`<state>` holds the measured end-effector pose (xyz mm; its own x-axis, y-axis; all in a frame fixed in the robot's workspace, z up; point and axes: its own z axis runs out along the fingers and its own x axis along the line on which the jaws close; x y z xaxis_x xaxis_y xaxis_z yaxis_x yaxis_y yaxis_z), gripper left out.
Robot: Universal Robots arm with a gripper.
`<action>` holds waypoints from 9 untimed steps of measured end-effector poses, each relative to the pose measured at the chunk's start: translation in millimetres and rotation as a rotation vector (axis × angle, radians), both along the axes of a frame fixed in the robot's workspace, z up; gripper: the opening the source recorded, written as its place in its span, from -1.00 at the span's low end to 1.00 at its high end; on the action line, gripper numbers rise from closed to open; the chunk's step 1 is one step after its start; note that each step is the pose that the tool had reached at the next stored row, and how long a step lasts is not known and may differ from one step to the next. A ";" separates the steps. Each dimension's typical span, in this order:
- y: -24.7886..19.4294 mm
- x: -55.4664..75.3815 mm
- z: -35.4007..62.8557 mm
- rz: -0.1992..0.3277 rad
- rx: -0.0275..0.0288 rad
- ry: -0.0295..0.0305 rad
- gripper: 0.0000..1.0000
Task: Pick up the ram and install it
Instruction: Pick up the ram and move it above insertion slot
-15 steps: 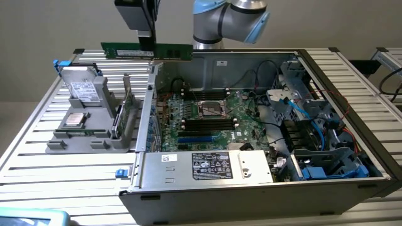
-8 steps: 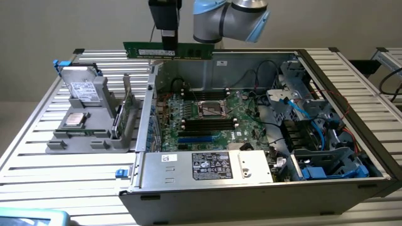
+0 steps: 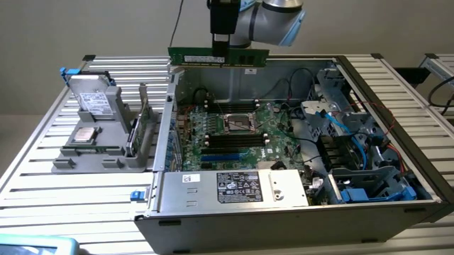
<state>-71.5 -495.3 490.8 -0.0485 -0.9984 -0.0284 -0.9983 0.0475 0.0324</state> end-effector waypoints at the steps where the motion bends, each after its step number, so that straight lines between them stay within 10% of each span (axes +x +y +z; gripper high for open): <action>1: 0.0 4.5 -0.3 0.000 0.0000 0.0000 -0.75; 9: 0.1 37.5 -6.9 0.000 0.0086 -0.0001 -0.75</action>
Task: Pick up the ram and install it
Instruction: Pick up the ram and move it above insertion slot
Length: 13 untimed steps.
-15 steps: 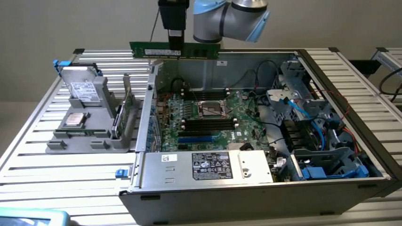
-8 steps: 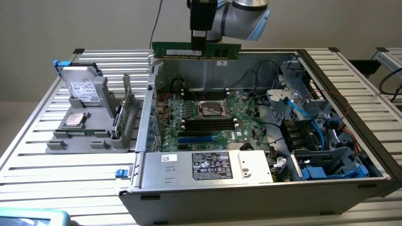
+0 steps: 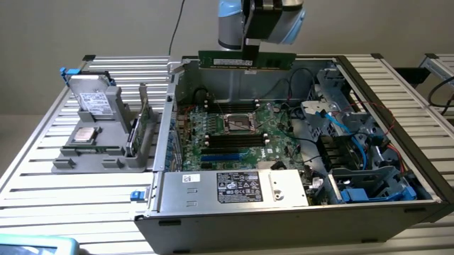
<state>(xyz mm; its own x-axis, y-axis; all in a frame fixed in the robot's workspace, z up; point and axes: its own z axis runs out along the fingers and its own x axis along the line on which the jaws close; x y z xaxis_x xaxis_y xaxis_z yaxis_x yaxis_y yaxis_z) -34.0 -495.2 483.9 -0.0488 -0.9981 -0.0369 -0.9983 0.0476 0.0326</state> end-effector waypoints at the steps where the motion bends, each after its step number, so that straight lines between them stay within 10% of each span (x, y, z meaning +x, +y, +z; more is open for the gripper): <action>1: 0.1 2.8 -1.4 -0.001 0.0034 0.0001 -0.75; 4: 0.9 7.5 -6.4 -0.002 0.0116 -0.0001 -0.75; 13: 10.1 7.9 -22.8 -0.010 0.0136 0.0000 -0.75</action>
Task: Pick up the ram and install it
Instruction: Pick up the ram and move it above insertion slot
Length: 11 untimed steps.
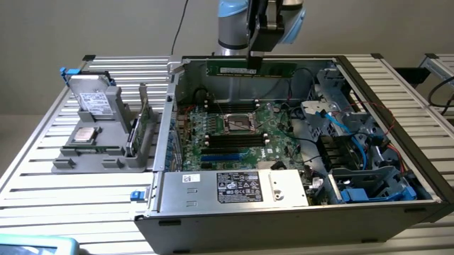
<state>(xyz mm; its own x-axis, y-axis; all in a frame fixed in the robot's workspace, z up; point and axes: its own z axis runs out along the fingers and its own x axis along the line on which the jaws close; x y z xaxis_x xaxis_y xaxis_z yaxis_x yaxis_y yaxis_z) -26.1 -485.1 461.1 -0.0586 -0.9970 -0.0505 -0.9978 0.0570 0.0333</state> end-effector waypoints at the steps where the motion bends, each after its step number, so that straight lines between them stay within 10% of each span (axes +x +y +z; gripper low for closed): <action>1: 1.2 0.0 -1.8 -0.001 0.0002 -0.0001 -0.75; 11: 14.4 0.0 -20.0 -0.006 0.0013 0.0000 -0.75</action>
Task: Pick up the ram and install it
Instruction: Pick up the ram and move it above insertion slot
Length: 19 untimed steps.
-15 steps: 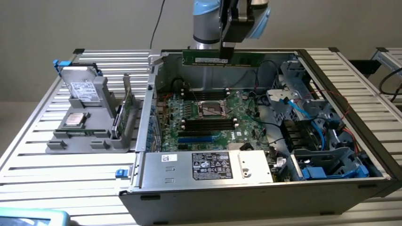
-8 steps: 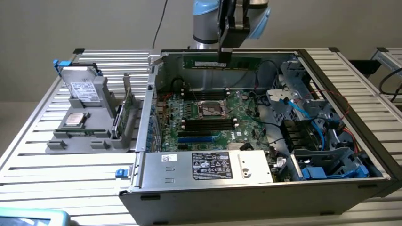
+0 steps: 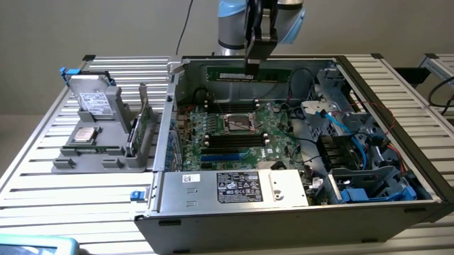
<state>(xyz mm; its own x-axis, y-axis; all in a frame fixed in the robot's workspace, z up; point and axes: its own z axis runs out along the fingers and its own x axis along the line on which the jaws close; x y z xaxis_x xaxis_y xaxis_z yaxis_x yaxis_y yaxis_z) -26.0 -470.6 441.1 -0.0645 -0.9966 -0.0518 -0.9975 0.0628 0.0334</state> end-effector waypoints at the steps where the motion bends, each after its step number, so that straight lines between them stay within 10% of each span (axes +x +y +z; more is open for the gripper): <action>1: 1.5 0.0 -1.9 0.000 0.0000 0.0000 -0.75; 19: 25.0 0.0 -34.6 -0.003 0.0001 0.0000 -0.75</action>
<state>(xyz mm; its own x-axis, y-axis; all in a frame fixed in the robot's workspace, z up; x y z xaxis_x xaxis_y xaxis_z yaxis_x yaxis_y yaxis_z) -26.0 -445.6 406.5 -0.0677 -0.9964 -0.0519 -0.9973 0.0660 0.0334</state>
